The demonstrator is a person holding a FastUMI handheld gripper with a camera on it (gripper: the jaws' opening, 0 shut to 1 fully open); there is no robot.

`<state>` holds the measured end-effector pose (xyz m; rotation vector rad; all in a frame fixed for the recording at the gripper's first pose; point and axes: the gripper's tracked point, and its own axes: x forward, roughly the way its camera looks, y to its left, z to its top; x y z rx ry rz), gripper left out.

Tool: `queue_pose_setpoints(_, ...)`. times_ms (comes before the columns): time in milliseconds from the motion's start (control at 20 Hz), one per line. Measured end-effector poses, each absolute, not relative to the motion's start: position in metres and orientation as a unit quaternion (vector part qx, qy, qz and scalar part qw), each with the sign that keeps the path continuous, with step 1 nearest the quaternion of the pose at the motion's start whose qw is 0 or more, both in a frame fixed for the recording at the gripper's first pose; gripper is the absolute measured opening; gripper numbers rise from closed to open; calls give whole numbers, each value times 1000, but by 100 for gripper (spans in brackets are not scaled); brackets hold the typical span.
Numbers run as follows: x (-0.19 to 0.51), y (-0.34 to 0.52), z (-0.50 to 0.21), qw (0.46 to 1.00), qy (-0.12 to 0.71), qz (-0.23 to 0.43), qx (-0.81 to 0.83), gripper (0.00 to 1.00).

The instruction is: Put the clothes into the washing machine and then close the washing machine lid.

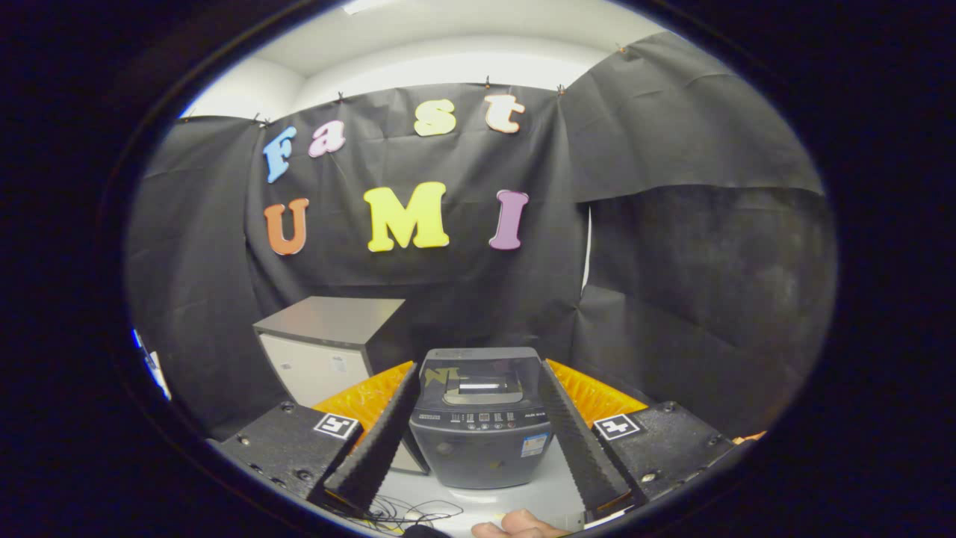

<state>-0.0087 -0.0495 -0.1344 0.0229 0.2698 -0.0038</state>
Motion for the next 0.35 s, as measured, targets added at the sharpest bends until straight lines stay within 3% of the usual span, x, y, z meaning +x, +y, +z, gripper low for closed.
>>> queue_pose_setpoints(250, -94, -55, -118, 994, 105, 20, 17, 100)
queue_pose_setpoints(350, -121, -37, -109, 995, 78, 58, 30, 100)
